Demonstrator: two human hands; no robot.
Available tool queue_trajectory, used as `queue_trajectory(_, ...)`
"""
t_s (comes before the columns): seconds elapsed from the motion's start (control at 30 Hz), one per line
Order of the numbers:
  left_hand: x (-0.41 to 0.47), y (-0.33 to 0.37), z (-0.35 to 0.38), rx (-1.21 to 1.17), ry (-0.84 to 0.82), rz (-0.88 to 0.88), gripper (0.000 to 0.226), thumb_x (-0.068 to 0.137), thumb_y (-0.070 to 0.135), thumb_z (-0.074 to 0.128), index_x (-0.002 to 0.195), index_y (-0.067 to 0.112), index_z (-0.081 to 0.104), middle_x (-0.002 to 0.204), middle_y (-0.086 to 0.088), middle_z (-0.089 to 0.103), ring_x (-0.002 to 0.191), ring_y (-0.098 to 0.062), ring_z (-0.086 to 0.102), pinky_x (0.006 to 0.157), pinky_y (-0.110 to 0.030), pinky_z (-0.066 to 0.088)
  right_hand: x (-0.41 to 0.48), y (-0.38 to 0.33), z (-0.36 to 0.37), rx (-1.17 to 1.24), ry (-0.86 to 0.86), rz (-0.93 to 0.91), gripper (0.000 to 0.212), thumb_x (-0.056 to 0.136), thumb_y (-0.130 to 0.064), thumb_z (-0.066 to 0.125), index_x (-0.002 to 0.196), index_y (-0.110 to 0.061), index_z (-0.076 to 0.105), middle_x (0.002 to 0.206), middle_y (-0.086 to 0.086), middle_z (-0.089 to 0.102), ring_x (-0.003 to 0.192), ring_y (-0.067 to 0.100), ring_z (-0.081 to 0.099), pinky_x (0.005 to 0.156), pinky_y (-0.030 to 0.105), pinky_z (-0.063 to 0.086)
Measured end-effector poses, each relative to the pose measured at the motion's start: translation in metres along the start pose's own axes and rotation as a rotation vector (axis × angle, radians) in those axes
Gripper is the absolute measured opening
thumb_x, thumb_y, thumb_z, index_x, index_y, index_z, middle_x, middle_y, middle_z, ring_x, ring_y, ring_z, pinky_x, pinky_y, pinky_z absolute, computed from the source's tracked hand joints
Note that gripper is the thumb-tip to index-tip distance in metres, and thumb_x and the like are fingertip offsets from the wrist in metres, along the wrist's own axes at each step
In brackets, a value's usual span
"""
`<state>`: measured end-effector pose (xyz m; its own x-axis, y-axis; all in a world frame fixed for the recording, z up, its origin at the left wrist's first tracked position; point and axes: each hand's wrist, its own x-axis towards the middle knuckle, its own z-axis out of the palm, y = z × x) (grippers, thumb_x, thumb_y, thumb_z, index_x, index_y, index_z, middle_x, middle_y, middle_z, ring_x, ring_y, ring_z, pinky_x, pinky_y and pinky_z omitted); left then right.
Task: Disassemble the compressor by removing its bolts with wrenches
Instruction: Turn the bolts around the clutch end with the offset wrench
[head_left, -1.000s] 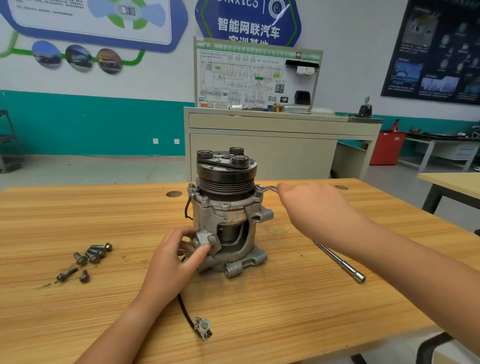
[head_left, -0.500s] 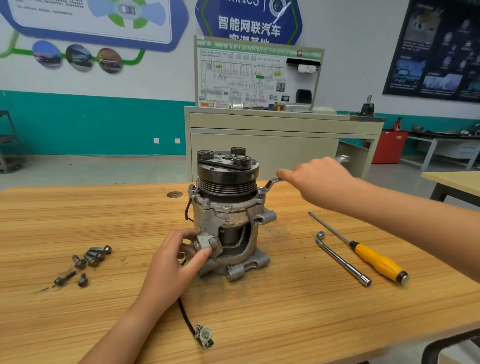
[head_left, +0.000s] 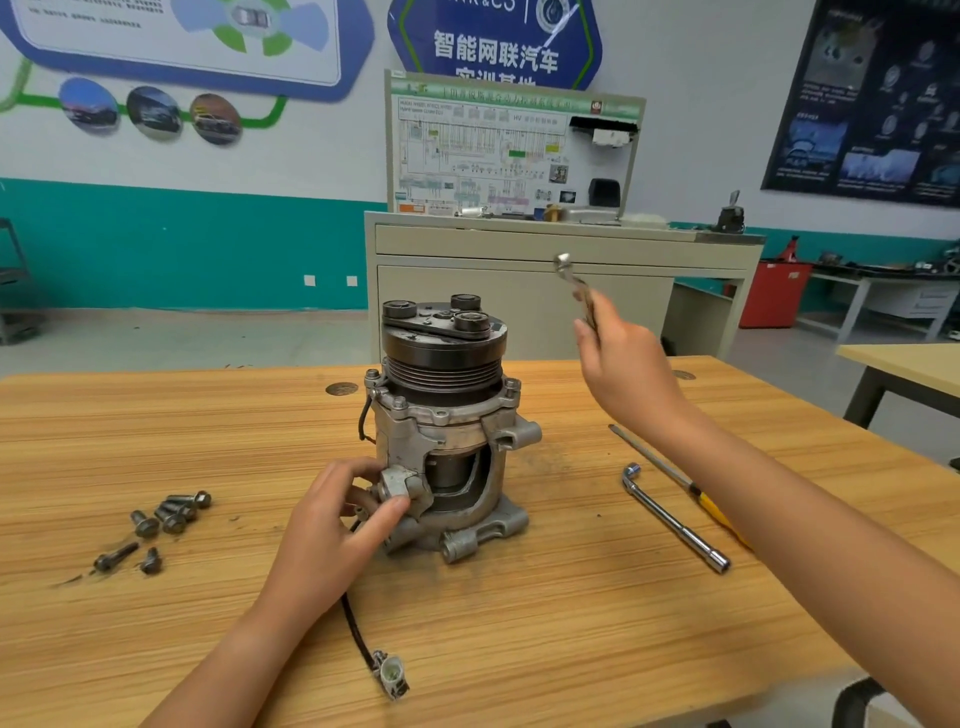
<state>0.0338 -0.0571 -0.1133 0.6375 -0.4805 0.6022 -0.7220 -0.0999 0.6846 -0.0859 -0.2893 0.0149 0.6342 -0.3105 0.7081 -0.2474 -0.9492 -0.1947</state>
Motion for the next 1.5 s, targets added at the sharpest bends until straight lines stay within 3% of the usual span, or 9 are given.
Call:
queue_trajectory(0.27,0.000,-0.002,0.001,-0.005,-0.005,-0.016,0.028,0.080,0.017,0.071,0.103,0.024,0.058,0.099,0.010,0.059,0.080,0.001,0.060,0.070,-0.009,0.044,-0.032,-0.038,-0.040,-0.544,-0.423,-0.091,0.028,0.090,-0.002,0.039,0.114,-0.014,0.046,0.061,-0.003,0.032,0.051,0.012,0.029,0.041,0.025,0.020)
queue_trajectory(0.4,0.000,-0.002,0.001,0.001,-0.005,-0.012,0.027,0.080,0.017,0.071,0.102,0.024,0.058,0.099,0.009,0.059,0.080,0.001,0.059,0.071,-0.010,0.045,-0.029,-0.060,-0.043,-0.667,-0.519,-0.140,0.030,0.086,0.003,0.044,0.113,-0.010,0.048,0.061,-0.003,0.031,0.062,0.018,0.038,0.043,0.025,0.025)
queue_trajectory(0.5,0.001,-0.003,0.000,0.005,-0.003,-0.012,0.027,0.080,0.018,0.071,0.103,0.024,0.058,0.099,0.010,0.059,0.080,0.001,0.059,0.069,-0.014,0.047,-0.025,-0.078,-0.043,-0.700,-0.598,-0.128,0.032,0.086,0.006,0.046,0.115,-0.006,0.050,0.085,0.003,0.056,0.079,0.026,0.051,0.057,0.030,0.036)
queue_trajectory(0.63,0.001,-0.002,0.001,-0.001,-0.004,-0.017,0.027,0.080,0.017,0.071,0.100,0.028,0.057,0.099,0.010,0.059,0.080,0.000,0.060,0.071,-0.020,0.046,-0.022,-0.088,-0.048,-0.785,-0.663,-0.180,0.029,0.086,0.004,0.048,0.114,-0.005,0.052,0.104,0.007,0.059,0.089,0.028,0.057,0.057,0.029,0.036)
queue_trajectory(0.77,0.002,-0.001,0.001,0.000,-0.006,-0.021,0.027,0.079,0.017,0.071,0.100,0.026,0.057,0.098,0.010,0.058,0.081,0.001,0.059,0.072,-0.020,0.047,-0.023,-0.085,-0.053,-0.829,-0.677,-0.231,0.030,0.087,0.001,0.048,0.115,-0.009,0.050,0.065,0.000,0.033,0.056,0.019,0.032,0.040,0.025,0.023)
queue_trajectory(0.97,0.002,-0.001,0.001,0.006,-0.009,-0.026,0.026,0.080,0.017,0.071,0.101,0.024,0.058,0.099,0.011,0.058,0.082,0.002,0.059,0.071,-0.019,0.048,-0.017,-0.083,-0.051,-0.891,-0.643,-0.463,0.022,0.089,-0.001,0.045,0.110,-0.006,0.051,0.058,0.001,0.028,0.045,0.017,0.025,0.037,0.027,0.022)
queue_trajectory(1.23,0.002,0.001,0.000,-0.007,-0.012,-0.025,0.030,0.079,0.018,0.072,0.096,0.034,0.054,0.097,0.012,0.058,0.081,0.003,0.059,0.069,-0.014,0.045,-0.022,-0.053,-0.049,-0.637,-0.658,-0.283,0.017,0.096,-0.018,0.035,0.102,-0.014,0.051,0.062,-0.005,0.037,0.051,0.010,0.034,0.042,0.025,0.022)
queue_trajectory(1.4,0.002,0.001,-0.001,-0.011,-0.015,-0.023,0.031,0.079,0.016,0.072,0.095,0.034,0.053,0.096,0.009,0.059,0.083,0.002,0.059,0.070,-0.009,0.044,-0.021,-0.035,-0.056,-0.522,-0.496,-0.192,0.035,0.100,-0.034,0.024,0.126,-0.018,0.040,0.064,-0.003,0.044,0.057,0.016,0.044,0.047,0.027,0.029)
queue_trajectory(1.5,0.001,0.001,-0.001,-0.009,-0.023,-0.032,0.029,0.079,0.018,0.072,0.097,0.033,0.054,0.098,0.010,0.059,0.082,0.003,0.059,0.071,-0.007,0.043,-0.019,-0.035,-0.054,-0.522,-0.511,-0.177,0.040,0.100,-0.037,0.020,0.137,-0.025,0.031,0.081,0.004,0.056,0.079,0.026,0.055,0.058,0.030,0.036)
